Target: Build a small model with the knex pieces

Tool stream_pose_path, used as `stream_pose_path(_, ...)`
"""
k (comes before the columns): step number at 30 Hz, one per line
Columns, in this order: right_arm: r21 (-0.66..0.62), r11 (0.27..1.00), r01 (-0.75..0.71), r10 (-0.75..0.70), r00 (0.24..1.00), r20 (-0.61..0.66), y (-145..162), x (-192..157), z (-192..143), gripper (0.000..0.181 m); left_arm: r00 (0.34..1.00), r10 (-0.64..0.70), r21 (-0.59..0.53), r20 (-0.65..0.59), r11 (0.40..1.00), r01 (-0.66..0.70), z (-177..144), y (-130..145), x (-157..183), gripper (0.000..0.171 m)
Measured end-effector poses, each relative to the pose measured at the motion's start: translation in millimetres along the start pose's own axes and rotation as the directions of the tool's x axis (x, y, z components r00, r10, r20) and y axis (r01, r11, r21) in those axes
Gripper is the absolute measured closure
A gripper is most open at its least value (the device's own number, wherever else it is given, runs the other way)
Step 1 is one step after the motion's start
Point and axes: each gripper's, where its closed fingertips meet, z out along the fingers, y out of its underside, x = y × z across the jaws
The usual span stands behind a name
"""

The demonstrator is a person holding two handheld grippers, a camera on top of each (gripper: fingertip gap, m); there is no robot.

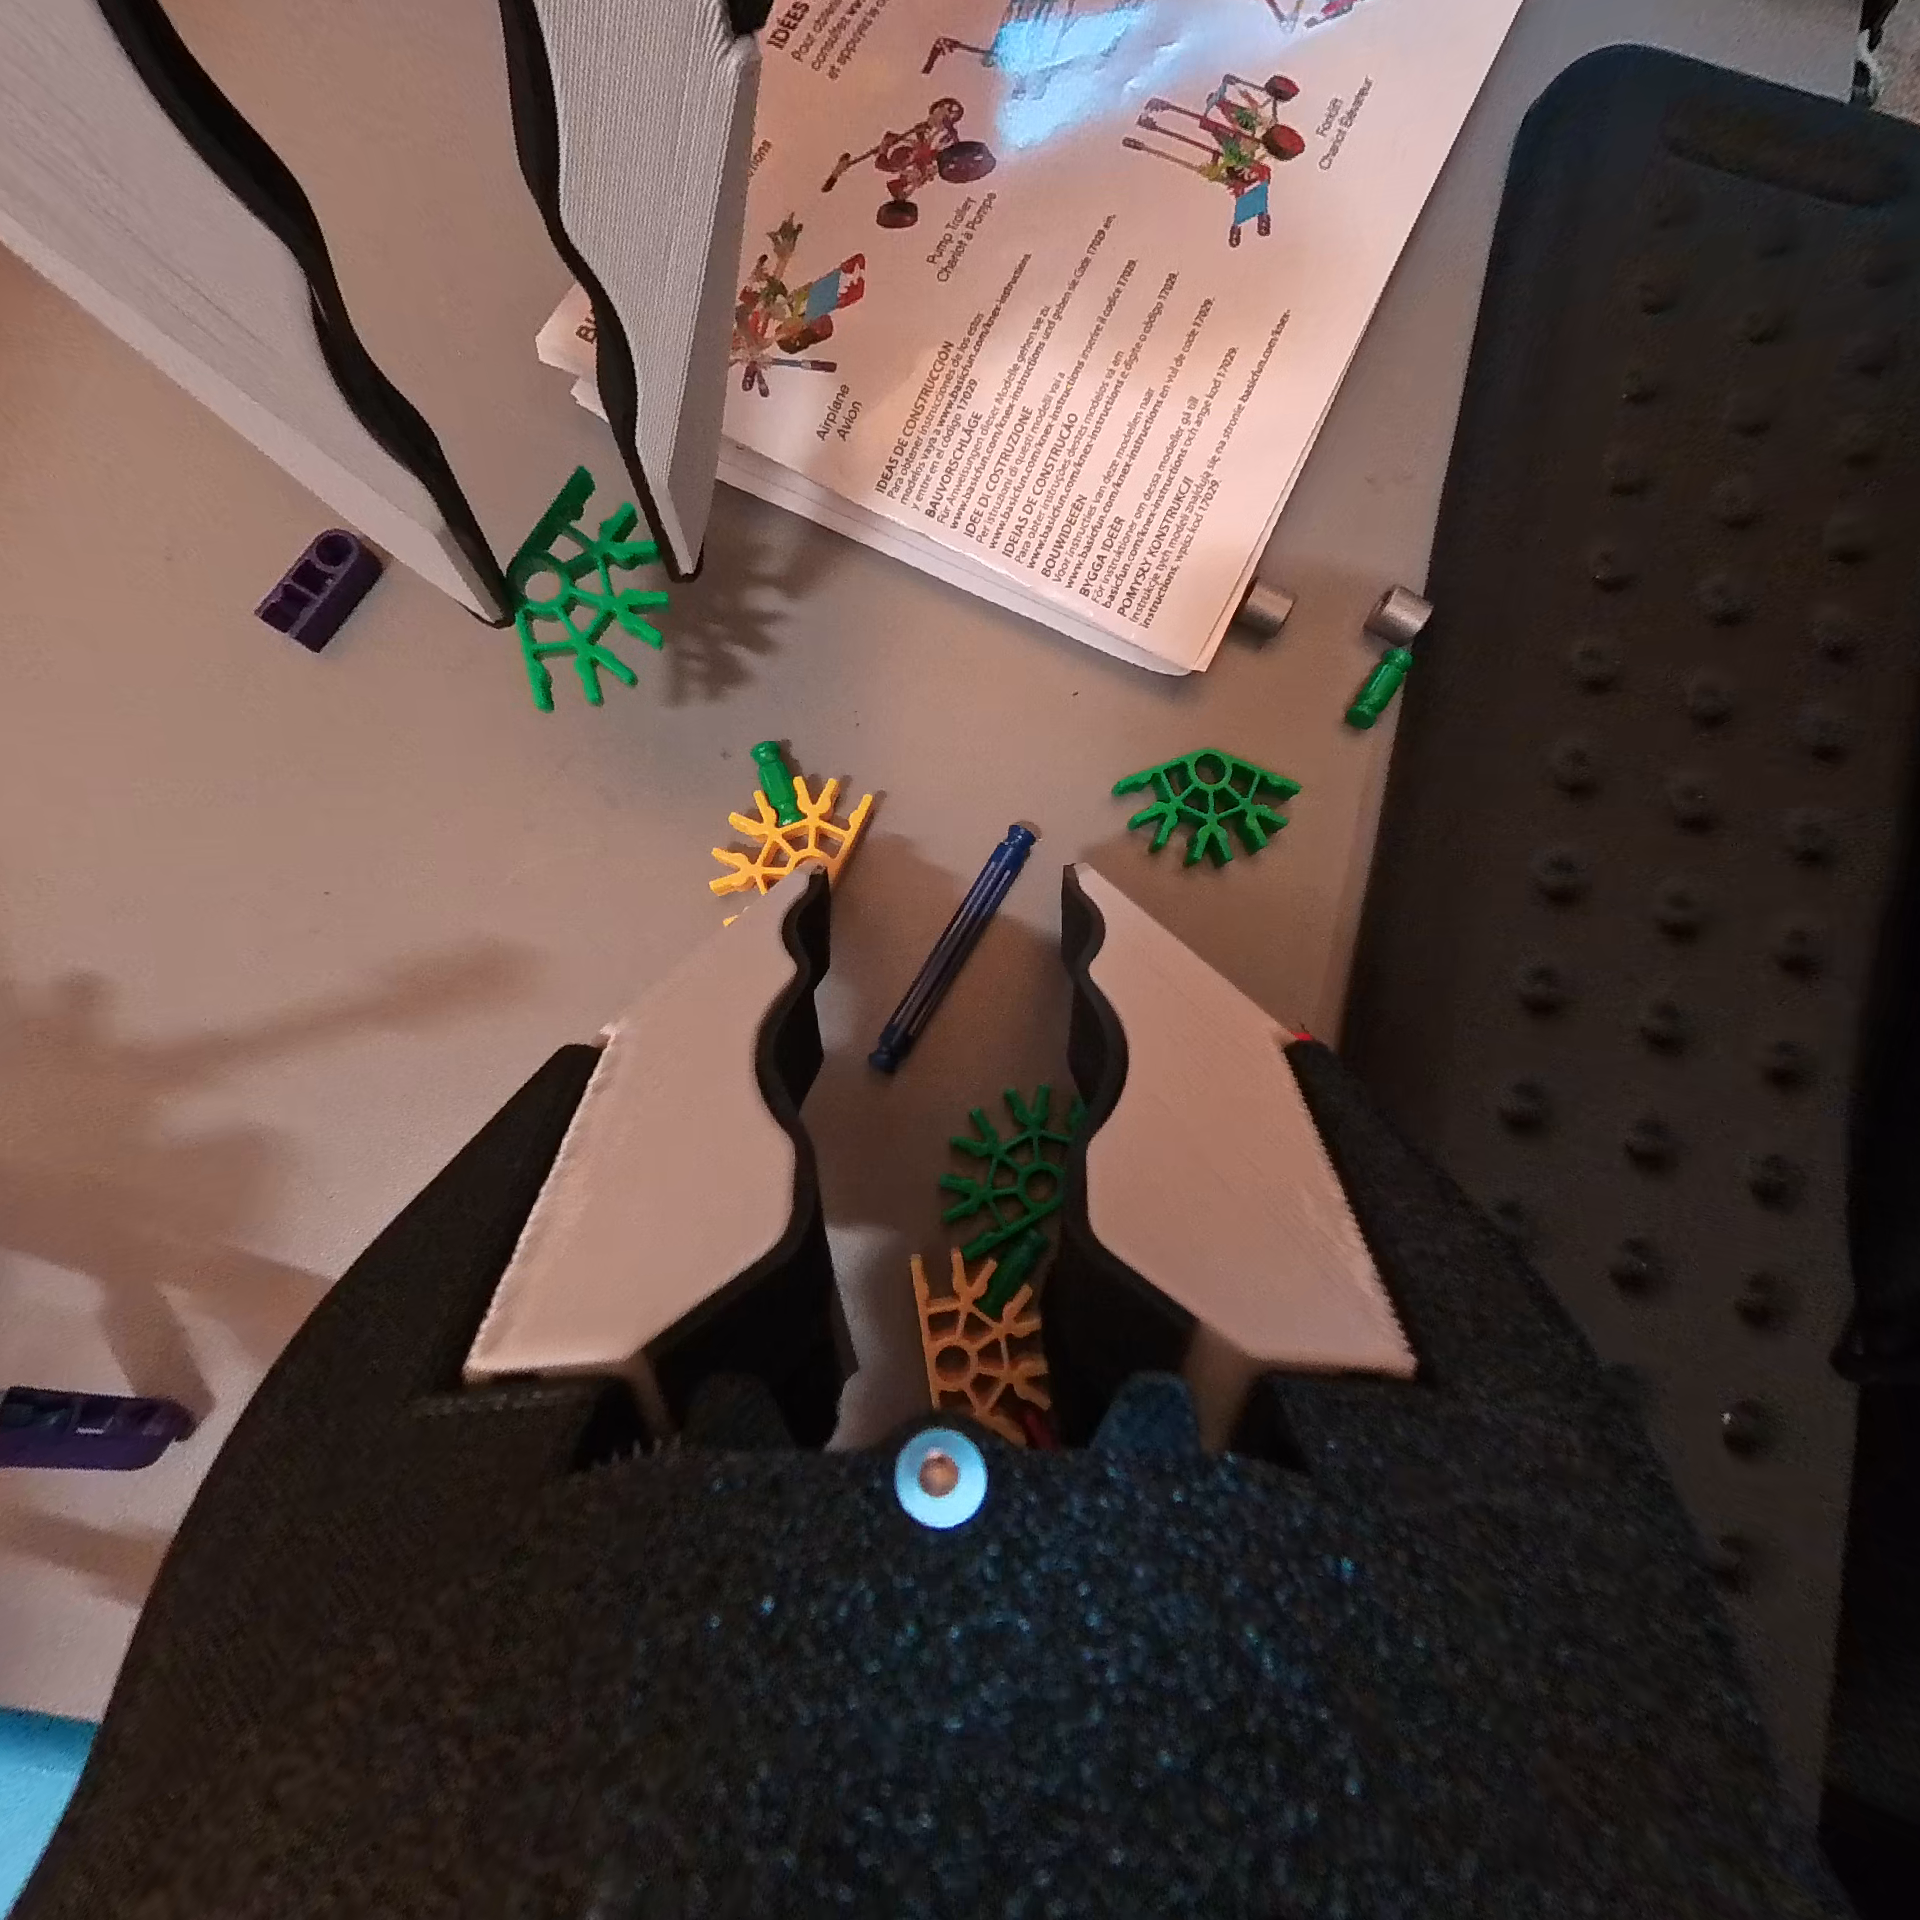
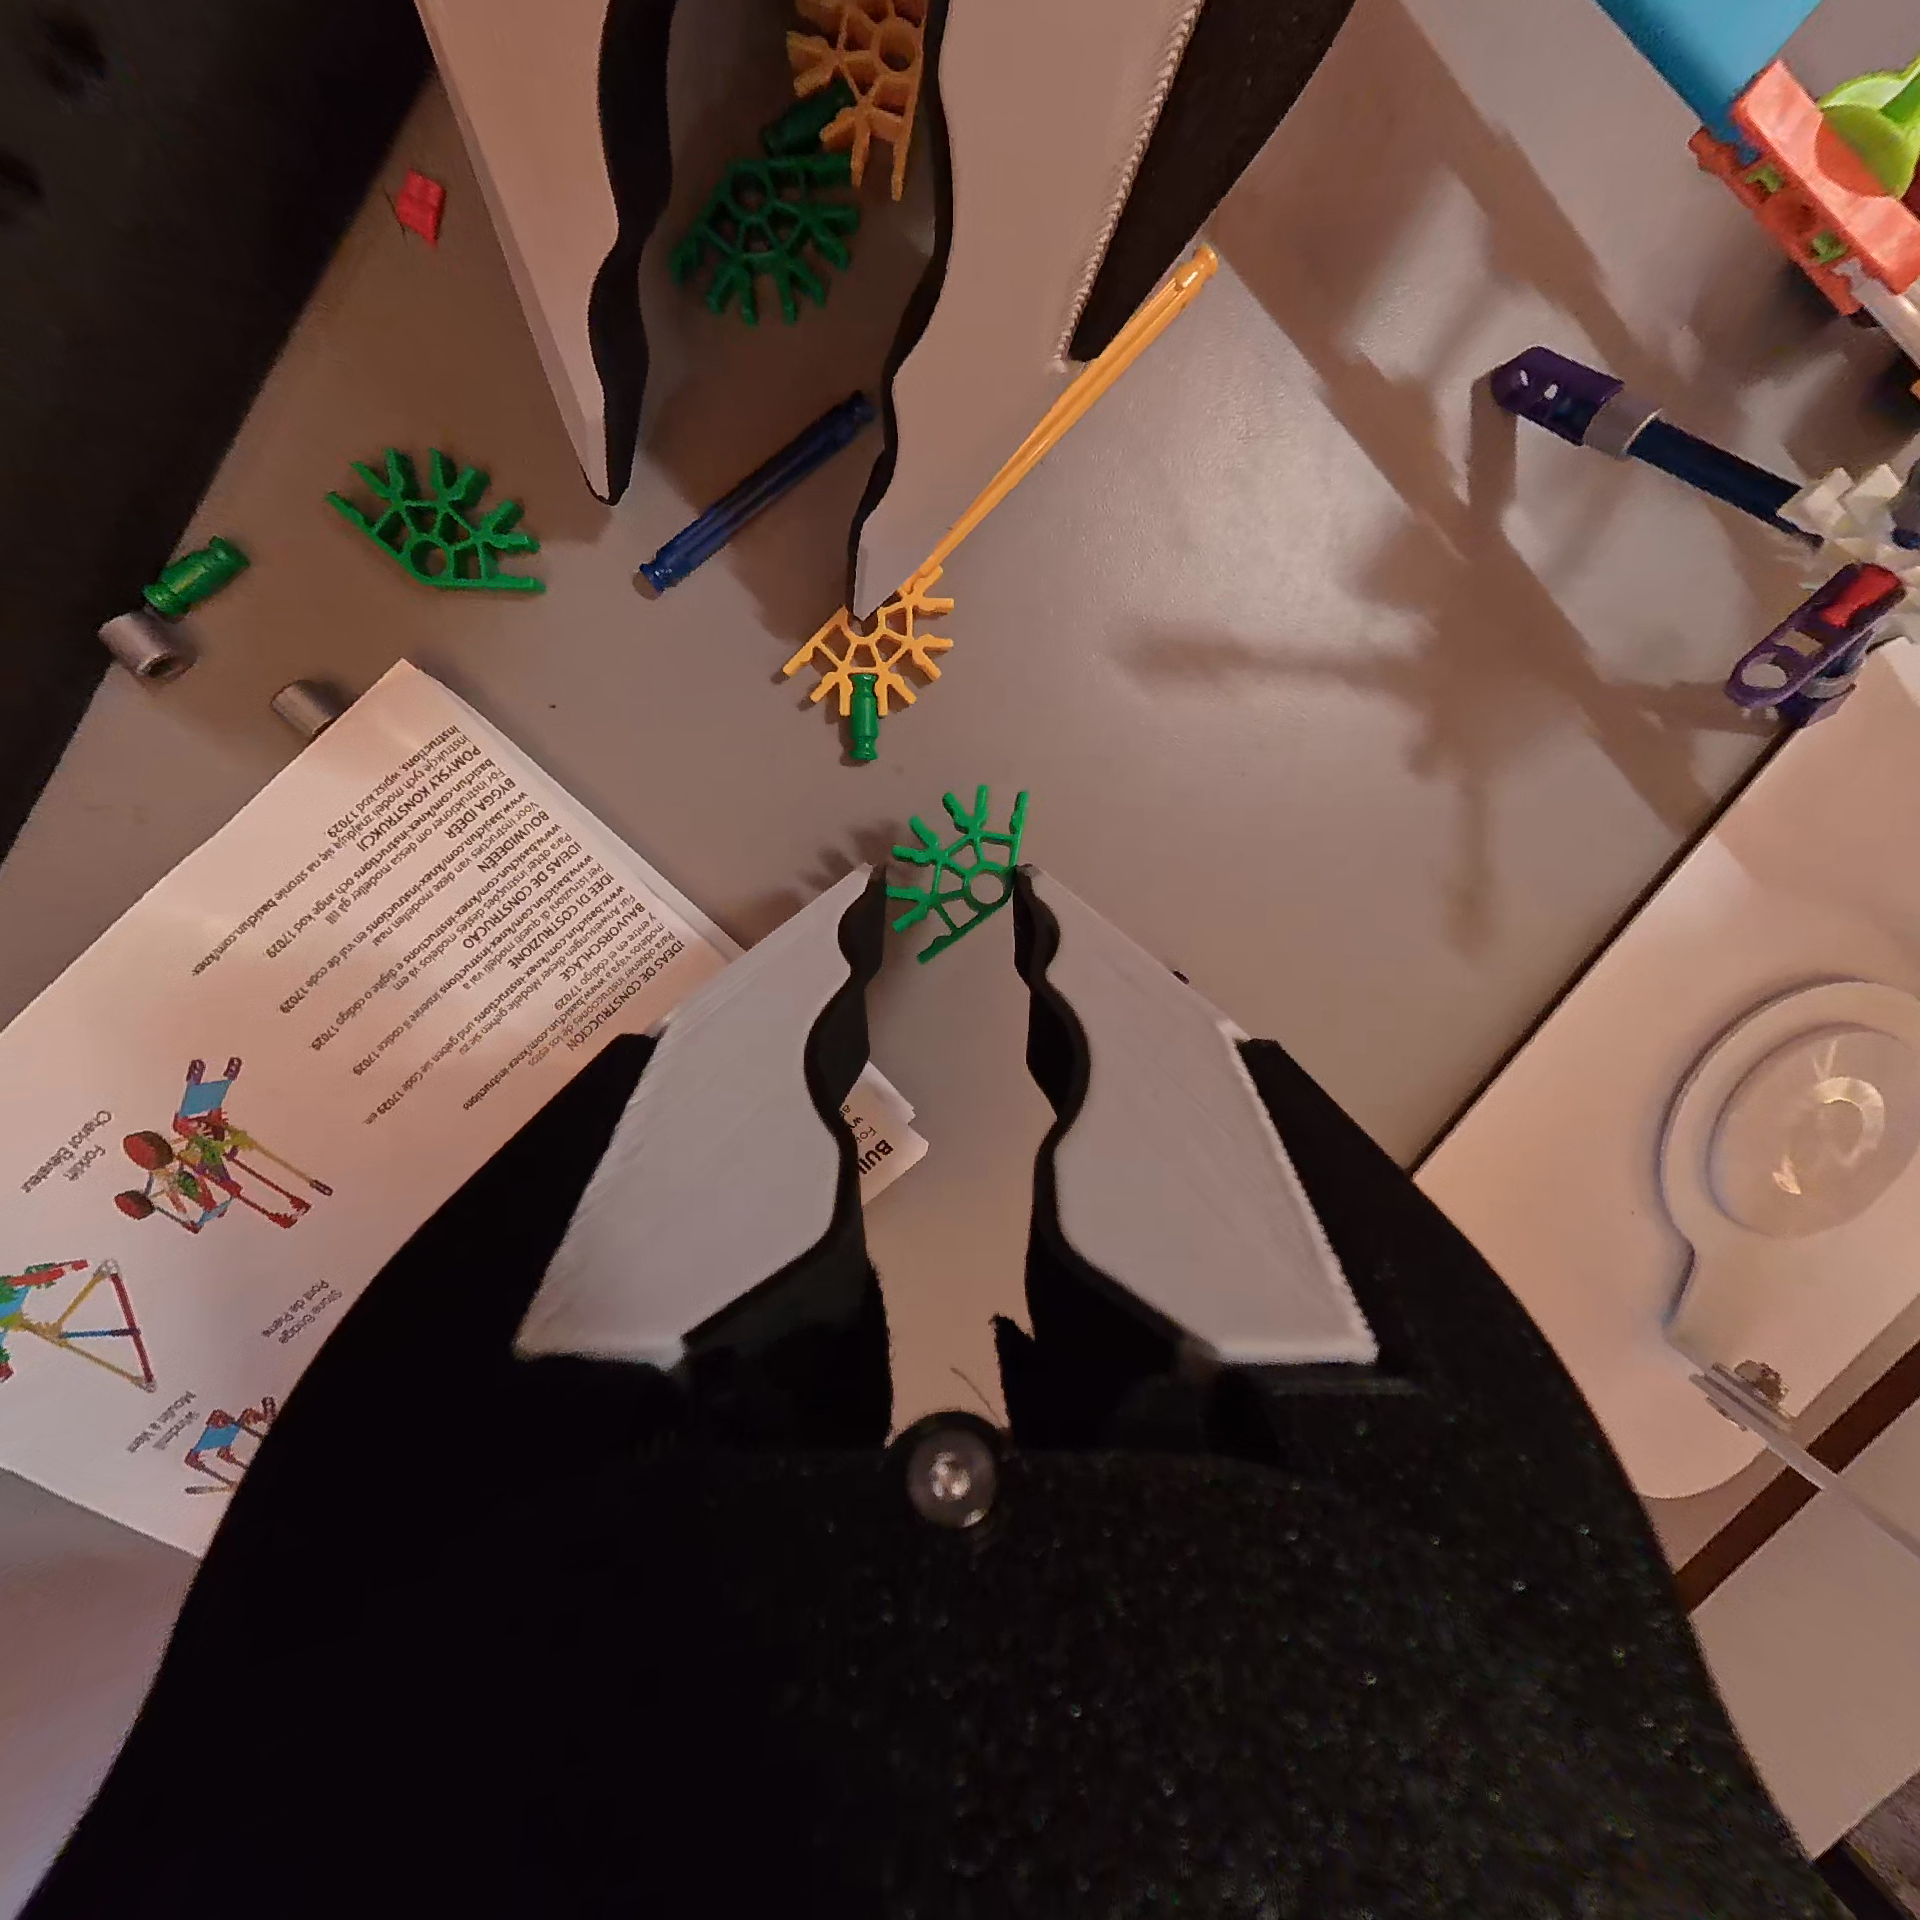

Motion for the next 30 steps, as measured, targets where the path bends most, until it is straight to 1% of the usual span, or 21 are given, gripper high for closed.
stream_pose_path(20, -0.008, 1.0, 0.016, -0.016, 1.0, 0.026, -3.3, -7.5, 3.6, 0.157, 1.0, -0.006, -0.008, -0.002, 1.0, 0.006, -2.1, 2.5, 1.4, 0.127)
stream_pose_path(30, 0.046, 0.998, 0.031, -0.034, 0.996, 0.08, -12.4, -28.6, 12.0, 0.157, 1.0, -0.025, -0.002, -0.01, 1.0, 0.025, -7.6, 8.1, 3.3, 0.128)
